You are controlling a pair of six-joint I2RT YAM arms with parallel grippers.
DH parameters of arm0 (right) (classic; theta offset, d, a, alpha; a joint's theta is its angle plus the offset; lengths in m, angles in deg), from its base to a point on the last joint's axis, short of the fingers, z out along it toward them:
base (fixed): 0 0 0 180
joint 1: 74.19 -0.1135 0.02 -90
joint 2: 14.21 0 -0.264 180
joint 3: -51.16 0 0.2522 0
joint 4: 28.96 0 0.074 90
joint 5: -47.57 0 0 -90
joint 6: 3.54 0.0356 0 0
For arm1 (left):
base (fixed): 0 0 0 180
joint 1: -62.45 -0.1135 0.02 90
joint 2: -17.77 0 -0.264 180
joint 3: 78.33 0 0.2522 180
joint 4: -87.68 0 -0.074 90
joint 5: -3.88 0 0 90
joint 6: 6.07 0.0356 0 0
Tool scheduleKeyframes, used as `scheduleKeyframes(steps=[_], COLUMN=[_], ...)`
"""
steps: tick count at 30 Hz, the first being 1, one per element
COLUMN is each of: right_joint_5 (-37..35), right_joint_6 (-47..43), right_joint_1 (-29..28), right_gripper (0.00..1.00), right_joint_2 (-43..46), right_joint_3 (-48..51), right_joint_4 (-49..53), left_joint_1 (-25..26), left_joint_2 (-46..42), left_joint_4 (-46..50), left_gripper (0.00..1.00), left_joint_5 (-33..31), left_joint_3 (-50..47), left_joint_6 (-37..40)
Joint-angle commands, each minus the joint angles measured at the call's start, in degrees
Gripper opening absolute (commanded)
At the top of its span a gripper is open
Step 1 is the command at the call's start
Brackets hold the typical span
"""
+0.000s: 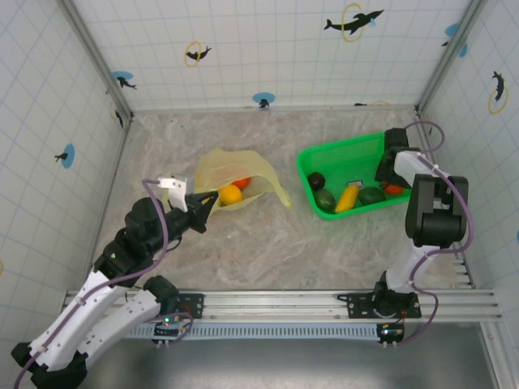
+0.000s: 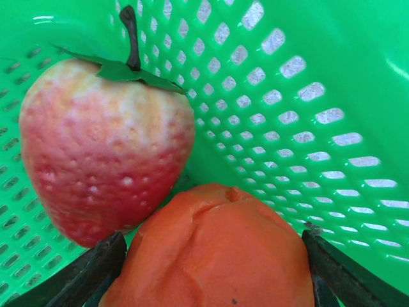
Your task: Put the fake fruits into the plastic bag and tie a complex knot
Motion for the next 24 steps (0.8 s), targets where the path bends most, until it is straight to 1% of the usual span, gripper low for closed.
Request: scheduleKeyframes(steps=[1,5,8,12,15,20,24], right_joint_5=[2.4,4.3,6.3,11.1,18.0,28.9,36.8], right_joint_6=[1.1,1.3,1.4,2.7,3.9,5.1,5.5], right_joint_1=[-0.1,-0.4,-1.8,-3.9,-6.5,-13.9,-23.4], right_gripper=[0.56,0.55,0.55,0.55,0.55,0.56,0.56], right_joint_2=[3.4,7.2,10.6,15.1,17.6,20.9,23.7], right_joint_3=[-1.5,-2.6,-3.0,-2.0,-1.9,-1.3,-0.8], right_joint_4=[-1.3,-1.7,-2.6,-6.0,-8.2,-13.1,-19.2], left_joint_1=[0.4,0.4,0.4,0.4,0.4,0.4,0.4], left_joint_2=[-0.4,-0.1,0.7,1.7,2.5,3.8,5.6], left_joint_4=[0.0,0.1,0.2,0.2,-0.1,0.0,-0.5], left_gripper=[0.0,0.0,0.0,0.0,0.0,0.0,0.0], left_joint_5=[-1.1,-1.9,-2.3,-2.9,-3.2,-5.0,-4.1], left_joint_3=[-0.8,-0.3,0.7,1.6,2.0,2.5,3.2], left_joint_6=[-0.6,-0.5,0.0,0.4,0.5,-0.1,-1.1])
